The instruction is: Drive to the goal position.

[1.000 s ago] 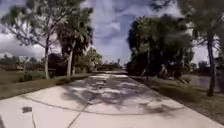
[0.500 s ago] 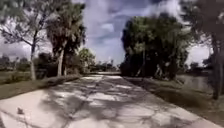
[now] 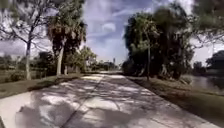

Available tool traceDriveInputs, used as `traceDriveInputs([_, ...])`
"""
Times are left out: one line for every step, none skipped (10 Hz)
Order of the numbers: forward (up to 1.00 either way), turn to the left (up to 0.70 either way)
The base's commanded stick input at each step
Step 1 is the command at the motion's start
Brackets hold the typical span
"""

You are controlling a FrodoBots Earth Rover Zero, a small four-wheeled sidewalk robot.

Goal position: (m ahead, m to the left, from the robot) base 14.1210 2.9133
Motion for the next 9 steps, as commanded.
traceDriveInputs([1.0,0.0])
traceDriveInputs([1.0,0.0])
traceDriveInputs([1.0,0.0])
traceDriveInputs([1.0,0.0])
traceDriveInputs([1.0,0.0])
traceDriveInputs([1.0,0.0])
traceDriveInputs([1.0,0.0])
traceDriveInputs([1.0,0.0])
traceDriveInputs([1.0,0.0])
